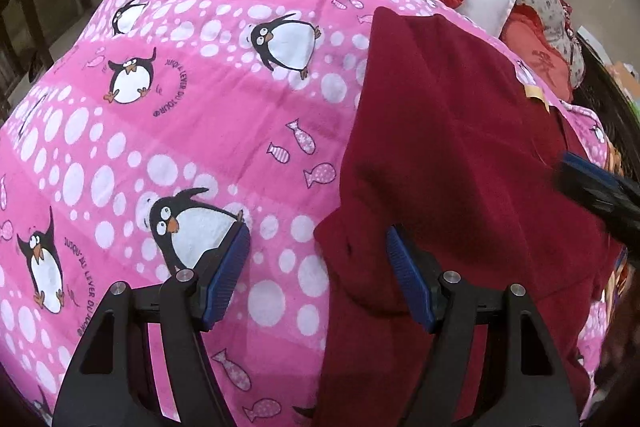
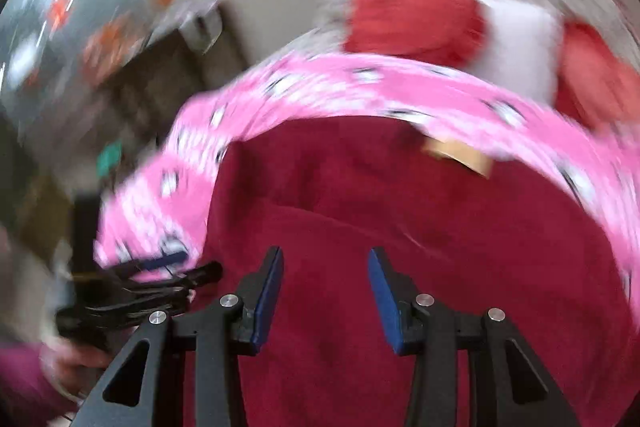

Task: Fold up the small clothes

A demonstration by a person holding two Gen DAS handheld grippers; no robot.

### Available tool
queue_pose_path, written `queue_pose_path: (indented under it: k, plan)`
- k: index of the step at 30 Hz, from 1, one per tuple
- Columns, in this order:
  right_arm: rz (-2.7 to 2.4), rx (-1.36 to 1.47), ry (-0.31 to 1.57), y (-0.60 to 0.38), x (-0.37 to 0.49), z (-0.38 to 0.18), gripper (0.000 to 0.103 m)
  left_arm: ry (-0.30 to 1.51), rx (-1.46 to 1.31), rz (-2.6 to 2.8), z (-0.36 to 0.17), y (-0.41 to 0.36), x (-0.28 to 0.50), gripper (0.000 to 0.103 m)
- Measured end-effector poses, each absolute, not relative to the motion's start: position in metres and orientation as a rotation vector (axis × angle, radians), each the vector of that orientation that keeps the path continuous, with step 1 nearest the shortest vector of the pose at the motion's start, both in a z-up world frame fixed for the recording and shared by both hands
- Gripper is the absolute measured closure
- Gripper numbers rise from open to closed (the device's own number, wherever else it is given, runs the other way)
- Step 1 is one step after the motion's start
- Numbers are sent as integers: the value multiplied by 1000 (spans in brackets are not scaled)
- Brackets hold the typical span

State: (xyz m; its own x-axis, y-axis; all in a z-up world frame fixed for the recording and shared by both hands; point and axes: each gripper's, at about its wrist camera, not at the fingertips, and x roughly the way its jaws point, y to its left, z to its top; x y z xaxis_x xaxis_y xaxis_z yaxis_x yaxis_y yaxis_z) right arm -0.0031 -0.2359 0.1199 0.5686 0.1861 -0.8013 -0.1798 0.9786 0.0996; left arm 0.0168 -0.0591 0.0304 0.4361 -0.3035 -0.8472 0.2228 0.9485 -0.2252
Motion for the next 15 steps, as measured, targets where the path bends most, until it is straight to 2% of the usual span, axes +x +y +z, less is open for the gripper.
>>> queue_pose_path:
  k: [5, 6, 7, 8, 9, 15]
  plan:
    - [270, -90, 1012, -222, 36, 86, 61, 1076, -82, -339, 29, -58, 18, 32]
    - [279, -104, 1019, -222, 36, 82, 65, 1076, -82, -341, 29, -58, 19, 32]
    - [267, -158, 1016, -218, 33, 79, 84, 1077, -84, -341, 30, -58, 18, 32]
    - [242, -210, 1015, -215, 31, 78, 96, 1077, -86, -342, 31, -58, 19, 32]
    - [223, -238, 1016, -214, 29, 78, 103, 1077, -90, -343, 31, -58, 19, 32]
    - [96, -96, 972, -241, 33, 92, 103, 1070, -84, -326, 29, -61, 19, 32]
